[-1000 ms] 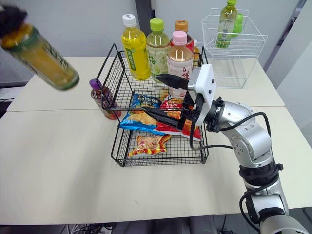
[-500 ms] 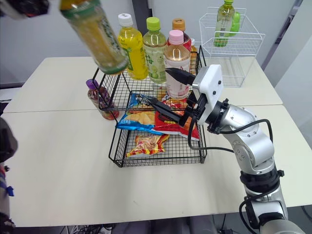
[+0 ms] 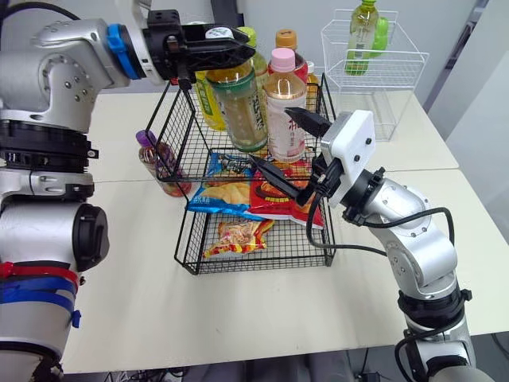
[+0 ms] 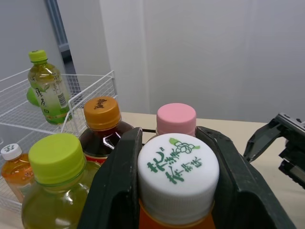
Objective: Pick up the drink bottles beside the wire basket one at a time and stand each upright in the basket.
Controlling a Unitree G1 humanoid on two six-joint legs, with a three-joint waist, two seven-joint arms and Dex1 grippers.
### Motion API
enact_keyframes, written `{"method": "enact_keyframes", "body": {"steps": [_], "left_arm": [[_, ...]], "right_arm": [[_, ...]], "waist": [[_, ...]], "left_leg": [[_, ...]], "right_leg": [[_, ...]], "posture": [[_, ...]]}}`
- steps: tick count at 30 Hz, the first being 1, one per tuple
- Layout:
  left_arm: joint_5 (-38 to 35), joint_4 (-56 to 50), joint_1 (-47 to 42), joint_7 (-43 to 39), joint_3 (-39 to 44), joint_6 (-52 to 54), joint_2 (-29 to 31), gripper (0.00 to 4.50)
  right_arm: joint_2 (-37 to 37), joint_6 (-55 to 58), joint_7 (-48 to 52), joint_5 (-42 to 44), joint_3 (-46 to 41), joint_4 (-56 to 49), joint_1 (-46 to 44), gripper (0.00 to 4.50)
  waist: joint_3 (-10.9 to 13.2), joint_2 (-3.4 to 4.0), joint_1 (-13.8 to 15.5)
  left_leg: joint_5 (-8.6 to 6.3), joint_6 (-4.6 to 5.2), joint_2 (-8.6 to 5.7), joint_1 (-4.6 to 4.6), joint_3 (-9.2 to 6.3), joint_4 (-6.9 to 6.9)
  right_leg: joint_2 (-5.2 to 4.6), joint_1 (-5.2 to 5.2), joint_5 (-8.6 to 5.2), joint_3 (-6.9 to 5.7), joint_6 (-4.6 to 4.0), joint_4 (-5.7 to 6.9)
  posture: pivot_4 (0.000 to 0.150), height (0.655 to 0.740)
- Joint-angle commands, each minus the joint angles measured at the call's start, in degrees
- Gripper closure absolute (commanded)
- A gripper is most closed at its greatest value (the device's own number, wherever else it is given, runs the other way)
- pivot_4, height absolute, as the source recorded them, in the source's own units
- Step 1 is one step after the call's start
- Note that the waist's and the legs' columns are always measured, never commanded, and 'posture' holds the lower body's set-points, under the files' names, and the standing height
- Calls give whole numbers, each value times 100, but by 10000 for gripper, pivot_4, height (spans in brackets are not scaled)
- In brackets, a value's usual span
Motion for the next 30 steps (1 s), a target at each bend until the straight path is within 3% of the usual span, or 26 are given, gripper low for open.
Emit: {"method": "enact_keyframes", "body": {"steps": [1,13,23,30], "left_arm": [[79,34,-62,-20,215,-349,-20,31330],[314,554,-126,-155,258,-769,-286,31330],[200,219,-125,-73,525,-453,-179,153],[-329,-956,106,314,1065,393,130,153]], "right_arm": [[-56,58,-120,22,-178,-335,-5,0],[-111,208,-225,45,-190,-475,43,0],[-97,125,-83,72,-185,-310,-42,0],[-68,63,146,131,-141,-135,-154,0]], "waist": [[0,0,3],[0,0,16],[0,0,11],[0,0,-2]], "left_leg": [[0,0,1,1,0,-1],[0,0,-2,0,-3,4],[0,0,-1,2,-3,4],[0,0,1,3,-3,2]], "right_leg": [[1,0,0,0,0,0],[-1,4,0,-2,0,2],[0,4,0,-2,0,3],[0,4,0,-2,0,3]], "posture": [[1500,7400],[1500,7400],[1500,7400],[1500,7400]]}}
